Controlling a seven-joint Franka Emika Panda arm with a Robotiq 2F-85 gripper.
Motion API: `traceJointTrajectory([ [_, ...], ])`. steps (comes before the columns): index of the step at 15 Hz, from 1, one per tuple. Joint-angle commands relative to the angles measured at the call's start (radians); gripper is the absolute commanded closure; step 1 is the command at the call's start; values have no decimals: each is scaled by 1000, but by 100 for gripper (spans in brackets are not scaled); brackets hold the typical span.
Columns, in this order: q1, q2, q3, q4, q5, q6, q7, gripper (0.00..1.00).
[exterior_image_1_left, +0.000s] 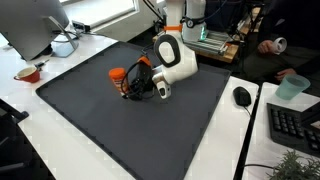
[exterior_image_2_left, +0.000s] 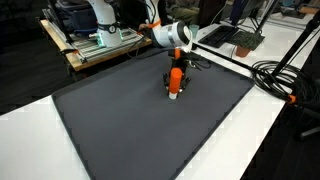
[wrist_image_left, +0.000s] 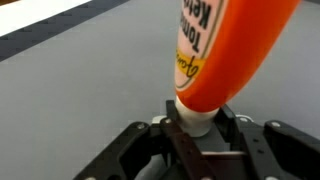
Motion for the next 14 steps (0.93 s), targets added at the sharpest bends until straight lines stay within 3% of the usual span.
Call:
traceJointTrajectory([
  [1, 6, 17, -4, 20, -4, -17, -23, 83],
  [14, -6, -132, 37, -100, 82, -13, -101, 83],
])
